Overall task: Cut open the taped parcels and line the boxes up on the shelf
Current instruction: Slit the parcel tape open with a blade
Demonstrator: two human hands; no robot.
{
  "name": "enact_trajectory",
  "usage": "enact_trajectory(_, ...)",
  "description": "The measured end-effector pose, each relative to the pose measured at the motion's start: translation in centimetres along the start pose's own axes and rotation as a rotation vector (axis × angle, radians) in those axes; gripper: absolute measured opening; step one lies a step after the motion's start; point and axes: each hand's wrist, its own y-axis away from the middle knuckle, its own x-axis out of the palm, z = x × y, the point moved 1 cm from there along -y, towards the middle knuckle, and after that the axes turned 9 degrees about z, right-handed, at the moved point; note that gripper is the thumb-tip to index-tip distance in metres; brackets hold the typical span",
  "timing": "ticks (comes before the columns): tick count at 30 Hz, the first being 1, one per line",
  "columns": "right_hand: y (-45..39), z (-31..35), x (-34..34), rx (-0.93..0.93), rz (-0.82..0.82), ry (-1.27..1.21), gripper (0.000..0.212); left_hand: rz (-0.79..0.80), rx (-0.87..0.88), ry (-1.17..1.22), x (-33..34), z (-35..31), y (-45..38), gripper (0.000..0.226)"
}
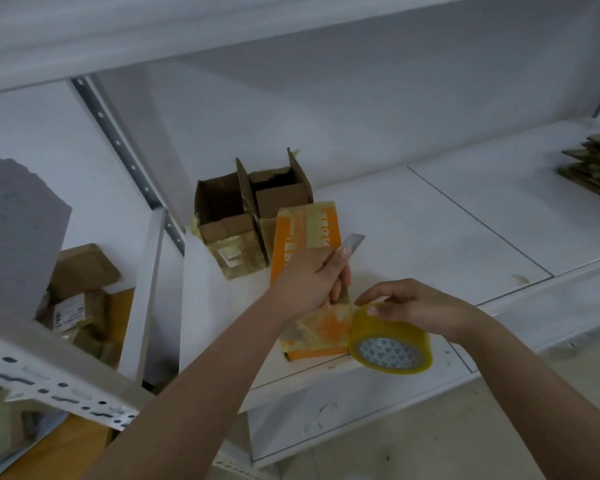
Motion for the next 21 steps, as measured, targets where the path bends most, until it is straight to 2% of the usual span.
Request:
enact_trajectory(5,-0.9,-1.5,0.0,0.120,-0.035,0.179,0.018,-0.024,0.044,-0.038,0.1,0.4,0.0,0.047)
enact_trajectory(8,-0.7,-2.2,0.1,0.123,-0.020,0.139,0.019,0.002,0.062,-0.051,0.0,0.2,0.2,0.039)
enact_trajectory(10,-0.2,-2.4,-0.4,0.068,-0.017,0.117,0.020,0.069,0.047,-0.070,-0.1,-0.3,0.3,0.037)
enact_trajectory(12,0.8,-2.3,-1.2,0.035,-0.016,0.049,0.029,0.178,0.011,-0.133,-0.6,-1.1,0.5,0.038)
enact_trajectory(14,1.6,-2.1,-1.8,0.030,-0.021,0.017,0.028,0.318,-0.010,-0.275,-1.1,-2.2,0.6,0.039)
enact_trajectory(17,2.3,-1.6,-2.1,0.012,-0.062,0.061,0.018,0.498,-0.048,-0.619,-1.1,-4.2,0.4,0.041)
enact_trajectory(21,3.2,-0.8,-1.8,0.005,-0.168,0.124,0.017,0.528,-0.161,-0.872,0.4,-5.8,-0.2,0.035)
